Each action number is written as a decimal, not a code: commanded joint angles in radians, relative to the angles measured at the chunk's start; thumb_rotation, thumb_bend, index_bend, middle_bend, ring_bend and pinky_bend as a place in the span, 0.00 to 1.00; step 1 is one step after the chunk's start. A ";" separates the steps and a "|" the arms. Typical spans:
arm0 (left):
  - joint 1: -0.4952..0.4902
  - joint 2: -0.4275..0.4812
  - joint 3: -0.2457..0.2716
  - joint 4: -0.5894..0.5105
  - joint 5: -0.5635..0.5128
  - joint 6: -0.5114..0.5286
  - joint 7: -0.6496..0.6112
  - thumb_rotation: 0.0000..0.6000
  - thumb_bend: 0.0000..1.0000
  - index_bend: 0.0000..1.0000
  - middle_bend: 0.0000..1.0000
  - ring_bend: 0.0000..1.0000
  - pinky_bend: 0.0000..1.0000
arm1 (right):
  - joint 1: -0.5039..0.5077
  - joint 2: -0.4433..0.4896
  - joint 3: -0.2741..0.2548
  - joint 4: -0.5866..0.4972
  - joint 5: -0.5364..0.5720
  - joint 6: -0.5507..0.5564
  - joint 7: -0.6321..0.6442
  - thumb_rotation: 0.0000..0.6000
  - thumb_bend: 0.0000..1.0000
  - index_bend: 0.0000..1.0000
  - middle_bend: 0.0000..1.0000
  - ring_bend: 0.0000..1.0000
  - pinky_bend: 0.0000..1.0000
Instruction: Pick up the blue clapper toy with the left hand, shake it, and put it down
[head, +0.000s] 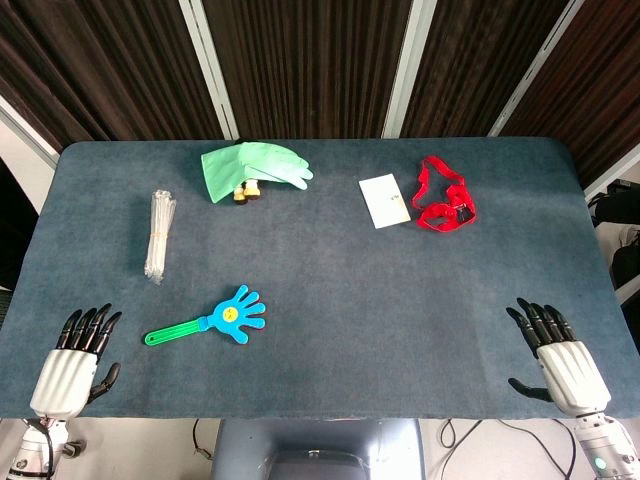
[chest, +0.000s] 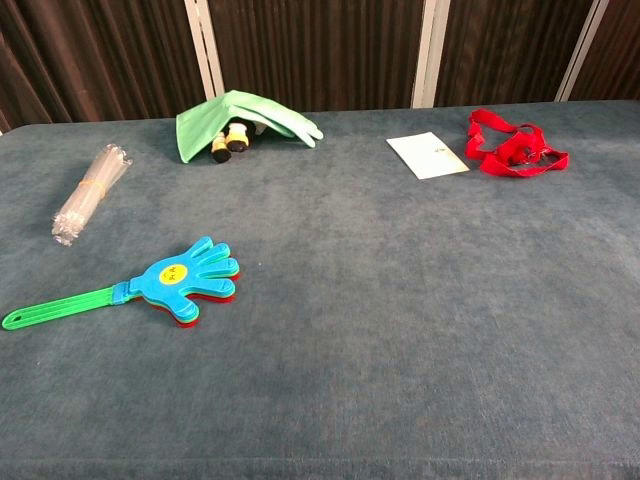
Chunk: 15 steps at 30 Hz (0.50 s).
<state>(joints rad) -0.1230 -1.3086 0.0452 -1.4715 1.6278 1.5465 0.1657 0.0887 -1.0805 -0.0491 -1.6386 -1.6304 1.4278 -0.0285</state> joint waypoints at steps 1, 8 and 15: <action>-0.004 -0.005 -0.001 0.003 0.010 -0.001 -0.009 1.00 0.36 0.00 0.00 0.00 0.00 | 0.003 -0.001 0.002 0.000 0.001 -0.004 0.001 1.00 0.21 0.00 0.00 0.00 0.00; -0.095 -0.063 -0.015 -0.009 0.020 -0.138 -0.150 1.00 0.36 0.00 0.00 0.00 0.00 | 0.016 -0.015 -0.003 0.003 0.001 -0.035 -0.005 1.00 0.21 0.00 0.00 0.00 0.00; -0.219 -0.191 -0.114 0.101 -0.101 -0.325 -0.259 1.00 0.36 0.02 0.00 0.00 0.00 | 0.026 -0.018 0.000 0.004 0.007 -0.051 0.009 1.00 0.21 0.00 0.00 0.00 0.00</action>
<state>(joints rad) -0.2965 -1.4510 -0.0304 -1.4170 1.5714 1.2766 -0.0438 0.1144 -1.0984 -0.0494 -1.6349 -1.6236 1.3768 -0.0199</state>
